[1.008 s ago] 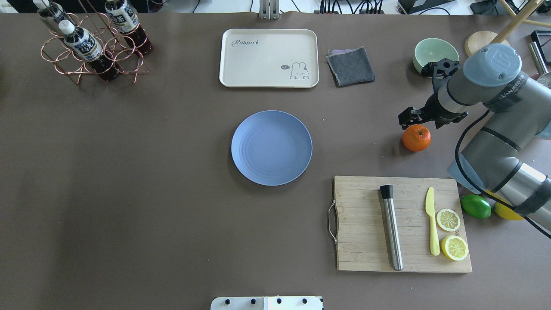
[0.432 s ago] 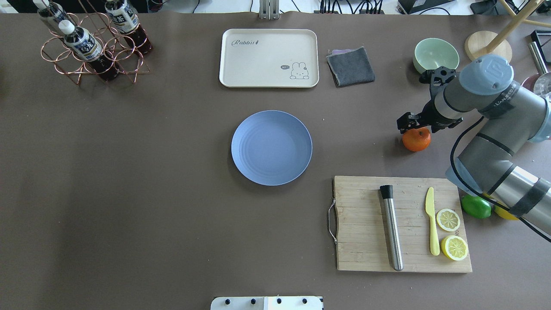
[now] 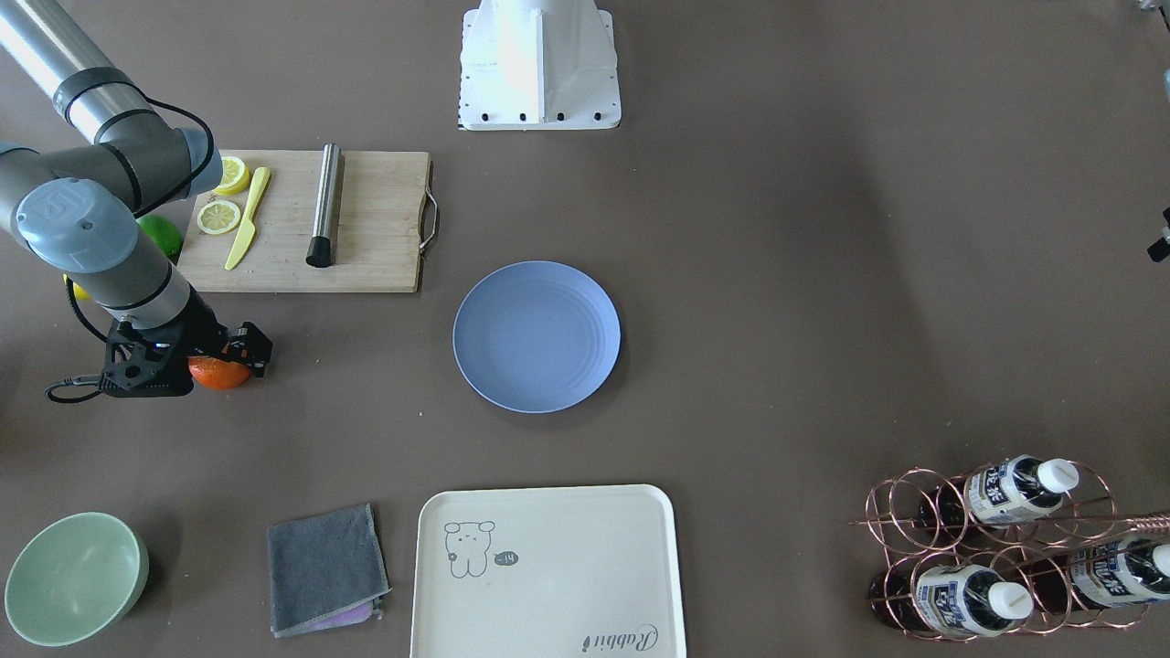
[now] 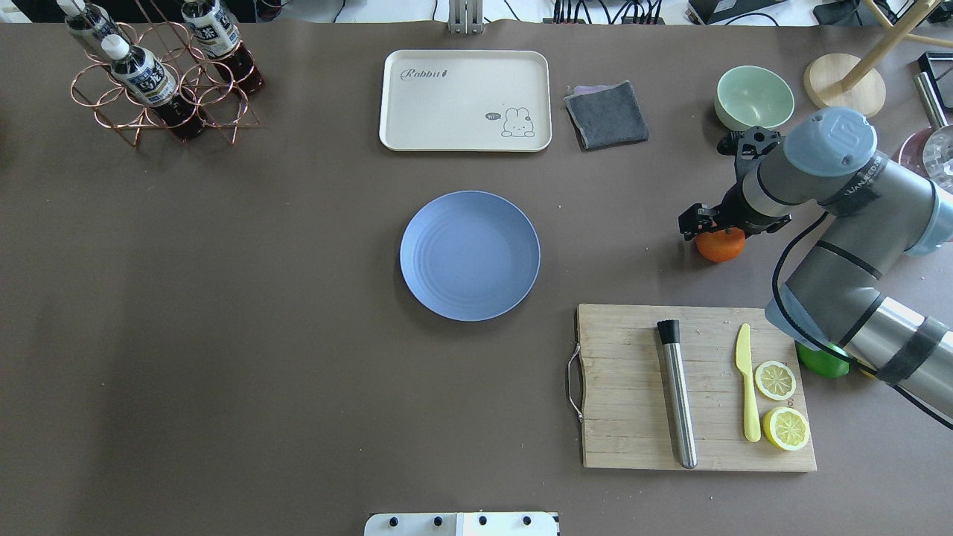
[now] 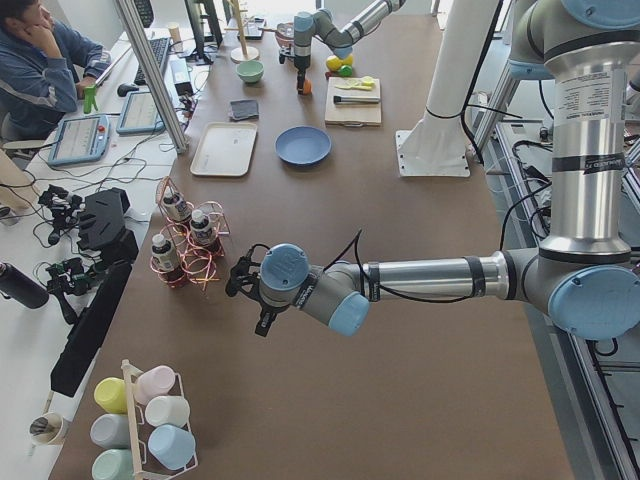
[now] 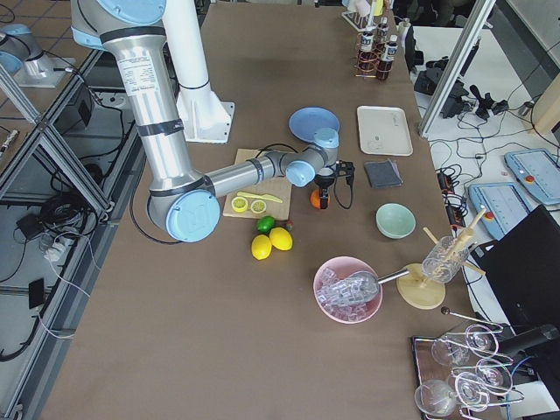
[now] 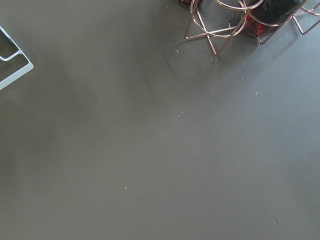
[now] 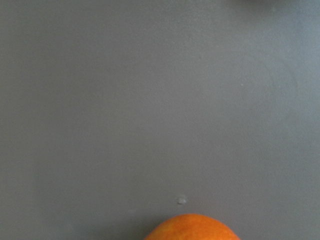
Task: Pick orange to plate
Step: 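Lower the right gripper onto the orange, close and lift it, then carry the orange with the right gripper over the light blue plate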
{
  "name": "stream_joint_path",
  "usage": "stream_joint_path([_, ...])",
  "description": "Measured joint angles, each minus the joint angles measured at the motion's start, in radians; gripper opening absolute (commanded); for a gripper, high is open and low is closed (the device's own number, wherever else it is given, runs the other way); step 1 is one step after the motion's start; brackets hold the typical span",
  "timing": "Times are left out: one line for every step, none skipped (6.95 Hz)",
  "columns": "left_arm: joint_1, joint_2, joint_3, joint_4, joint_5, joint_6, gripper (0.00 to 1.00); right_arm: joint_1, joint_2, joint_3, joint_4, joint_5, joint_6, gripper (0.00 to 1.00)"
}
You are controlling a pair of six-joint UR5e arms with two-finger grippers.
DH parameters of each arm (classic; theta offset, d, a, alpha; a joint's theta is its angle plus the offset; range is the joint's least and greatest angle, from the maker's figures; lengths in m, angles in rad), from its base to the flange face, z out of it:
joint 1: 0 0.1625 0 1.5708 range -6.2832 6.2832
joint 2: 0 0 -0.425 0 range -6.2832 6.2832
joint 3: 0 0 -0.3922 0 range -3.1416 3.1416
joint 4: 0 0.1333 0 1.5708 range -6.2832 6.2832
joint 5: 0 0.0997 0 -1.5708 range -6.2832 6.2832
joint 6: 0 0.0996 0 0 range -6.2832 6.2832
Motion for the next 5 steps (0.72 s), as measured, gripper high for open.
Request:
stream_joint_path([0.000,0.000,-0.001,0.000,0.000,0.000,0.99,-0.004,-0.004,0.009,0.000,0.000,0.010,0.00])
stream_joint_path([0.000,0.000,-0.001,0.000,-0.001,-0.001,0.99,-0.005,-0.006,0.020,-0.002,0.000,0.019,0.00])
stream_joint_path([0.000,0.000,-0.001,0.000,-0.001,-0.002,0.99,-0.007,-0.001,0.042,-0.014,0.000,0.028,0.00])
stream_joint_path([0.000,0.000,-0.001,0.000,-0.001,-0.003,0.99,-0.016,0.035,0.071,-0.066,0.000,0.061,0.00])
stream_joint_path([0.000,0.001,0.001,0.001,-0.001,-0.003,0.99,-0.046,0.118,0.086,-0.156,-0.017,0.133,0.00])
